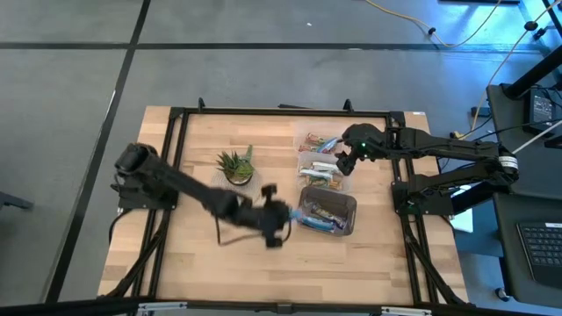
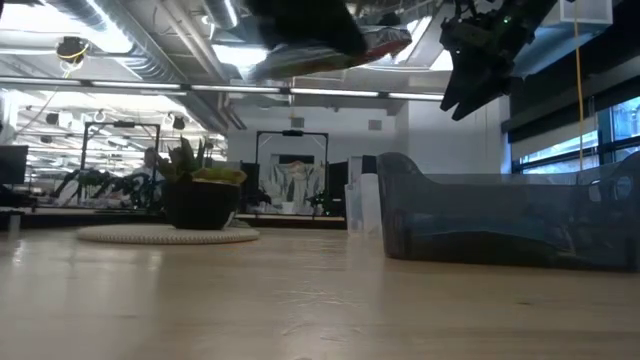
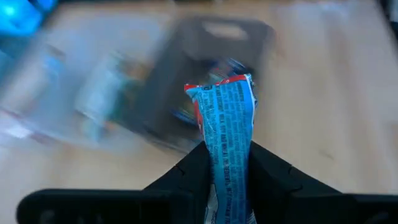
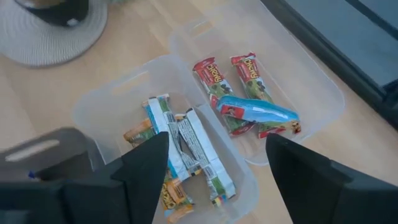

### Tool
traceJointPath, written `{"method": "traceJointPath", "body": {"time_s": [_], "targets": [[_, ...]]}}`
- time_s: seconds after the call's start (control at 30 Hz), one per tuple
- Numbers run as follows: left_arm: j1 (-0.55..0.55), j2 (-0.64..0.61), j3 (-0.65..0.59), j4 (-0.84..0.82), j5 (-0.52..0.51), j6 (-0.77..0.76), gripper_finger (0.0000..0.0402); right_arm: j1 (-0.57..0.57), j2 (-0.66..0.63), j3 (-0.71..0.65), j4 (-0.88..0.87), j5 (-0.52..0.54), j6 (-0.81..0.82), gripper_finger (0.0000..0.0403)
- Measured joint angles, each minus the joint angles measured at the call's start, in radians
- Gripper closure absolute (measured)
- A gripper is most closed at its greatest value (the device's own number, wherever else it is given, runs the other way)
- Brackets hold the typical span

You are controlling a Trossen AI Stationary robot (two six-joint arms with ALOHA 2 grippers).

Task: Pick and place Granola Bars by type
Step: Put the red granola bar into the top transparent bin

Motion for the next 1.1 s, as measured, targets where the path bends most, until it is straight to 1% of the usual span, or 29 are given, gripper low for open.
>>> {"method": "traceJointPath", "body": {"time_s": [0.1,0.17,0.23,0.33,0.37,0.43,0.63,0.7,0.8,0.93,1.1], "targets": [[0.098,-0.040,0.000,0.057,-0.011,0.155,0.0317,0.000,0.000,0.000,0.000,0.017,0.035,0.0131],[0.163,-0.057,0.000,0.117,0.012,0.261,0.0317,0.000,0.000,0.000,0.000,0.017,0.036,0.0131],[0.227,-0.061,0.001,0.175,0.078,0.373,0.0317,0.000,0.000,0.000,-0.001,0.020,0.058,0.0131],[0.324,-0.049,0.001,0.263,0.248,0.474,0.0317,0.000,0.000,0.000,-0.001,0.051,0.083,0.0131],[0.352,-0.042,0.001,0.284,0.305,0.487,0.0317,0.000,0.000,0.000,-0.001,0.071,0.089,0.0131],[0.408,-0.026,0.001,0.339,0.387,0.496,0.0317,0.000,0.000,0.000,-0.001,0.110,0.109,0.0131],[0.526,0.053,0.001,0.463,0.485,0.513,0.0317,0.000,0.000,0.000,0.000,0.191,0.147,0.0131],[0.551,0.088,0.001,0.513,0.545,0.523,0.0317,0.000,0.000,0.000,0.000,0.211,0.165,0.0131],[0.573,0.137,0.001,0.552,0.634,0.530,0.0317,0.000,0.000,0.000,0.001,0.213,0.192,0.0131],[0.584,0.192,0.001,0.637,0.694,0.531,0.0317,0.000,0.000,0.000,0.001,0.218,0.218,0.0131],[0.581,0.250,0.001,0.726,0.705,0.533,0.0317,-0.001,0.000,0.000,0.001,0.219,0.242,0.0131]]}}
